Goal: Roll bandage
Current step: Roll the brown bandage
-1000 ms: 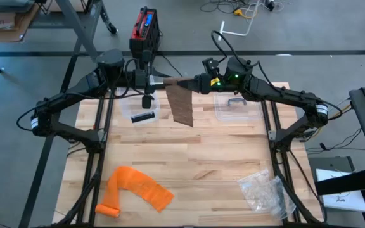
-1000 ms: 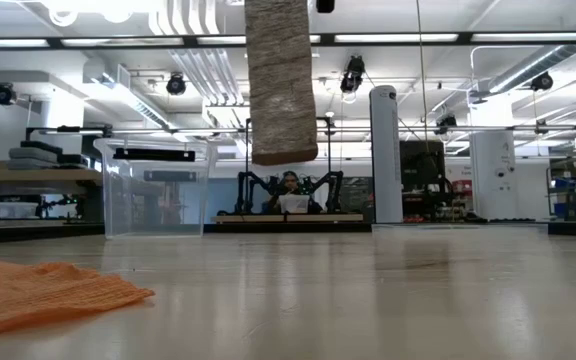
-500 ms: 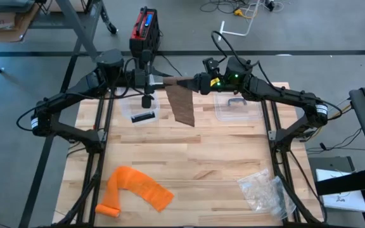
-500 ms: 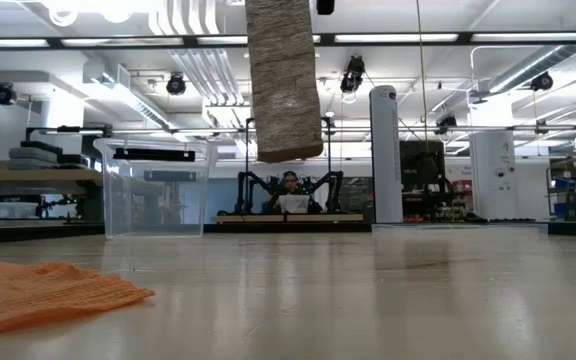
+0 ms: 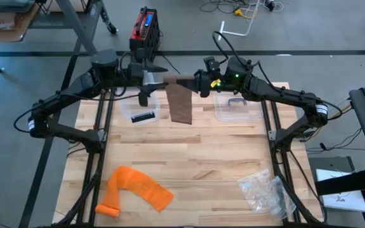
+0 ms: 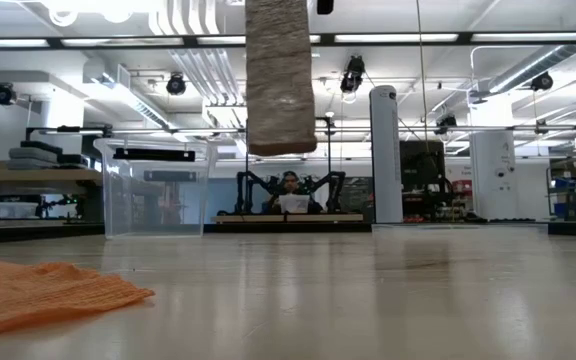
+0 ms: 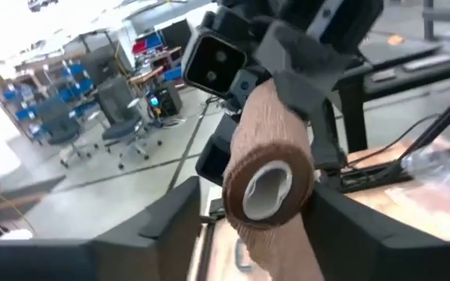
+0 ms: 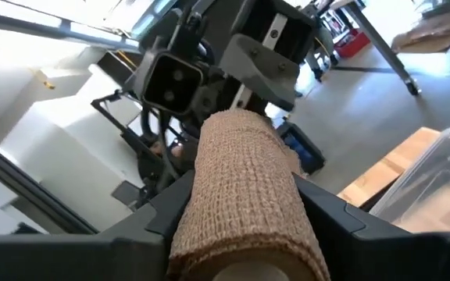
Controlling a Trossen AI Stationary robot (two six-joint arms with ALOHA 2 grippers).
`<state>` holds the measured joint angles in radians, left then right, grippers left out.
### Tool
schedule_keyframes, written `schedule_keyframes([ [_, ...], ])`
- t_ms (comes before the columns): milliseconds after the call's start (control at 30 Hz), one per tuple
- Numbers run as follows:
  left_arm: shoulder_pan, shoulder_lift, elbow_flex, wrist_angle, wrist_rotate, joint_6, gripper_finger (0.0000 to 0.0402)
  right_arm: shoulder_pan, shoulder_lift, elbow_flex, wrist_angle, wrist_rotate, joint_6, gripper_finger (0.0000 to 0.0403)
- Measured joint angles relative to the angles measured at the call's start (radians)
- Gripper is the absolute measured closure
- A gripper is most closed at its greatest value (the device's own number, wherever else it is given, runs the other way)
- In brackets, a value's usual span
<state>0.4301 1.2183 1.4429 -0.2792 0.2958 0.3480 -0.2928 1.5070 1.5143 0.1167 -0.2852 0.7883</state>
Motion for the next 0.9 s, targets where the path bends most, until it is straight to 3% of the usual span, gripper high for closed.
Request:
schedule_keyframes([
  [233, 0.0, -0.002, 0.0, -0.039, 0.032, -0.196, 0.0123, 0.0, 0.0, 0.0, -0.006, -0.001, -0.074, 0.0242],
  [433, 0.0, 0.013, 0.0, -0.028, 0.125, -0.349, 0.0095, 0.0, 0.0, 0.0, -0.007, -0.001, -0.159, 0.0243],
  [900, 0.002, 0.023, 0.009, -0.009, 0.14, -0.487, 0.0128, 0.0, 0.0, 0.0, -0.033, -0.002, -0.417, 0.0243],
])
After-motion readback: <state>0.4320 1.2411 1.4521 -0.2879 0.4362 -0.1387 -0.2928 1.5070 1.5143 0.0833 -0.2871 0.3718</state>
